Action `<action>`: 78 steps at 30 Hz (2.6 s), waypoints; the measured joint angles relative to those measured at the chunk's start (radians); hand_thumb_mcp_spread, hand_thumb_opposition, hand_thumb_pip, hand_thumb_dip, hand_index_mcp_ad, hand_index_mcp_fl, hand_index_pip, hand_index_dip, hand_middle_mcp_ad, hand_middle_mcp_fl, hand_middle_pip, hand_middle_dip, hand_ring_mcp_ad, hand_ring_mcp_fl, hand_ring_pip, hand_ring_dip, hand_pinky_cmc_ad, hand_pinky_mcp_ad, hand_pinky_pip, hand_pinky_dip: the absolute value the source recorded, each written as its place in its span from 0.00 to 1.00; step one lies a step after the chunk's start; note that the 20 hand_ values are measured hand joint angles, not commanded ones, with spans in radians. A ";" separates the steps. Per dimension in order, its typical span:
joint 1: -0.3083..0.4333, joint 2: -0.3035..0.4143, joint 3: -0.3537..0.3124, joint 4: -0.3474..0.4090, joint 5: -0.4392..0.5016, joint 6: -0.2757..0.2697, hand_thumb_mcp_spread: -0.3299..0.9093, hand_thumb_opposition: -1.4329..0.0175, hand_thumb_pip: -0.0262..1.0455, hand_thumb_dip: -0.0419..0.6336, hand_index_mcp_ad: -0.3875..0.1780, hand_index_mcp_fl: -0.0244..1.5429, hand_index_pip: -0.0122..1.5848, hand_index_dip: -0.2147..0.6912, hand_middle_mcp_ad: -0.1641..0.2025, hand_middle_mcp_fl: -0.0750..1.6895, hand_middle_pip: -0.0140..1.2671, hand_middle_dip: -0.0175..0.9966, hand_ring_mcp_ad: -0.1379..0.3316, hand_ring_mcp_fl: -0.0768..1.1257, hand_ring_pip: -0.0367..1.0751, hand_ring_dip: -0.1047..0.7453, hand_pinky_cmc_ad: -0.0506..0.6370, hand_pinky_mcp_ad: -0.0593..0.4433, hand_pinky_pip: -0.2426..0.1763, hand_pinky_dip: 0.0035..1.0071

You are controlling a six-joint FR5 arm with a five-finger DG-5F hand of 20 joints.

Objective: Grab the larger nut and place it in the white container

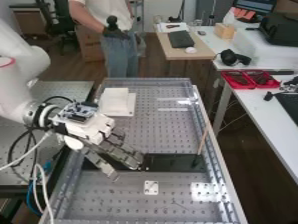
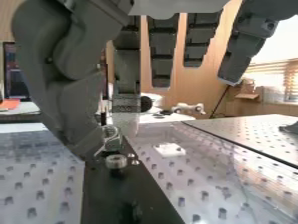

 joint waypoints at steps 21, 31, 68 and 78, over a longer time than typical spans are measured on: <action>0.200 0.192 0.001 -0.150 -0.159 -0.024 0.55 0.35 0.58 0.48 0.59 0.29 0.95 0.34 0.64 0.20 0.11 0.24 0.54 0.12 0.13 0.26 0.59 0.71 0.55 0.40; 0.278 0.194 0.036 -0.220 -0.313 -0.024 0.55 0.35 0.58 0.48 0.59 0.29 0.95 0.34 0.62 0.19 0.11 0.24 0.54 0.12 0.13 0.27 0.57 0.70 0.58 0.39; 0.299 0.128 0.022 -0.314 -0.450 -0.035 0.45 0.42 0.72 0.41 0.47 0.03 0.62 0.19 0.63 0.05 0.10 0.24 0.53 0.08 0.14 0.27 0.57 0.70 0.40 0.58; 0.236 0.301 0.056 -0.322 -0.326 -0.004 0.44 0.43 0.75 0.42 0.46 0.03 0.60 0.16 0.63 0.06 0.10 0.23 0.52 0.08 0.15 0.27 0.57 0.70 0.37 0.61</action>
